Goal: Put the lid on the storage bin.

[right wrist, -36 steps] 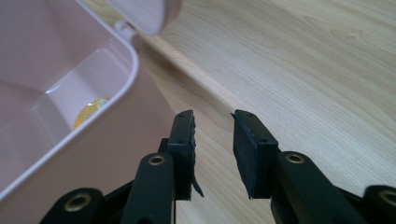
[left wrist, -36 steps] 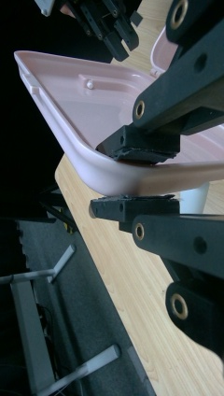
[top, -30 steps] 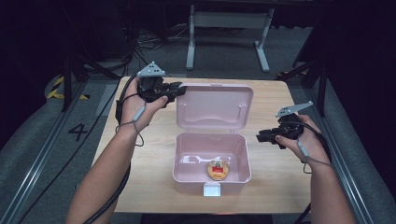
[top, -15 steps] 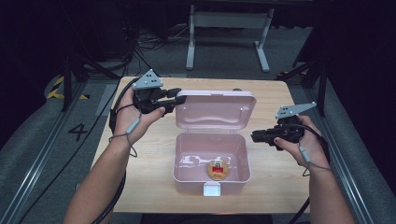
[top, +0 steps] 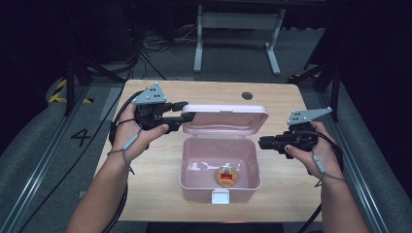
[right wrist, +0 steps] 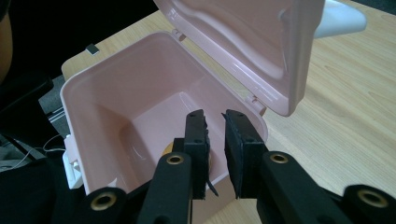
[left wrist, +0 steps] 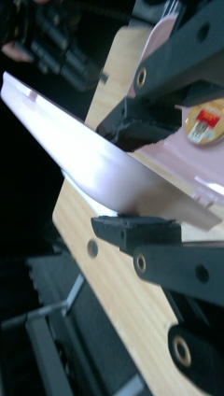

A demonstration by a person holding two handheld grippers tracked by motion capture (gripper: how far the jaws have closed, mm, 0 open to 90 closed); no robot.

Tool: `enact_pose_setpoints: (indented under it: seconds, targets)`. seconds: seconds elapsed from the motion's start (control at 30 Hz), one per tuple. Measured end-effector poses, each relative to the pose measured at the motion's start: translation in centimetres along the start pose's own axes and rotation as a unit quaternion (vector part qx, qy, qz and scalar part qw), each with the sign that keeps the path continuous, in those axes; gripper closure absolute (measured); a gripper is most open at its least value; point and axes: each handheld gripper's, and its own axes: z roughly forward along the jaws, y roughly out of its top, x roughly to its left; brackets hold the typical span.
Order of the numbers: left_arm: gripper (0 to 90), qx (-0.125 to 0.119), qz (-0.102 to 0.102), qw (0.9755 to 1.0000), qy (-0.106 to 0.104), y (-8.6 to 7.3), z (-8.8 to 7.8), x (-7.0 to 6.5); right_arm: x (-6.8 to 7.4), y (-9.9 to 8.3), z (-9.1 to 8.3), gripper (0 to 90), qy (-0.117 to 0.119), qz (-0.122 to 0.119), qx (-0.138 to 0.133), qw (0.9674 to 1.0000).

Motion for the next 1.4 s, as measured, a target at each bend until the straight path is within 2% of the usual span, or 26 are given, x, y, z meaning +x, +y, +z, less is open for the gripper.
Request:
enact_pose_setpoints:
  seconds: [0.17,0.4,0.53,0.67,0.7,0.8,1.03,1.1,1.3,1.4]
  targets:
    - [54.7,0.000,0.004,0.9998,-0.019,-0.8,-0.1,-0.6,0.2,0.1,0.0,79.4,0.002,-0.003,0.001,1.0000]
    - [51.4,0.004,0.009,0.9998,-0.019,-1.2,-0.3,-1.1,1.0,0.3,-0.3,79.2,0.007,-0.011,-0.004,0.9999]
    - [47.0,0.009,0.001,0.9996,-0.028,-1.8,-0.5,-1.4,1.2,0.4,-0.5,79.4,0.012,-0.012,-0.013,0.9998]
    - [43.2,0.030,-0.004,0.9990,-0.034,-2.3,-0.8,-1.6,1.1,0.4,-0.5,79.9,0.011,-0.010,-0.016,0.9998]
    - [42.0,0.036,0.000,0.9987,-0.036,-2.4,-0.9,-1.6,1.0,0.4,-0.5,80.1,0.010,-0.010,-0.017,0.9997]
    - [36.3,0.042,-0.003,0.9983,-0.042,-2.7,-1.3,-1.8,1.1,0.4,-0.5,80.4,0.009,-0.011,-0.019,0.9997]
    - [34.2,0.053,-0.002,0.9981,-0.032,-3.2,-1.8,-1.3,1.2,0.4,-0.4,80.4,0.007,-0.012,-0.018,0.9997]
    - [33.7,0.053,-0.011,0.9982,-0.024,-3.5,-2.1,-1.1,1.2,0.4,-0.5,80.3,0.008,-0.012,-0.019,0.9997]
    - [33.1,0.047,-0.015,0.9986,-0.017,-3.9,-3.1,-0.4,1.3,0.4,-0.7,79.6,0.007,-0.014,-0.019,0.9997]
    - [32.8,0.039,-0.022,0.9990,0.009,-4.1,-4.3,0.3,1.4,0.5,-0.8,78.6,0.008,-0.014,-0.019,0.9997]
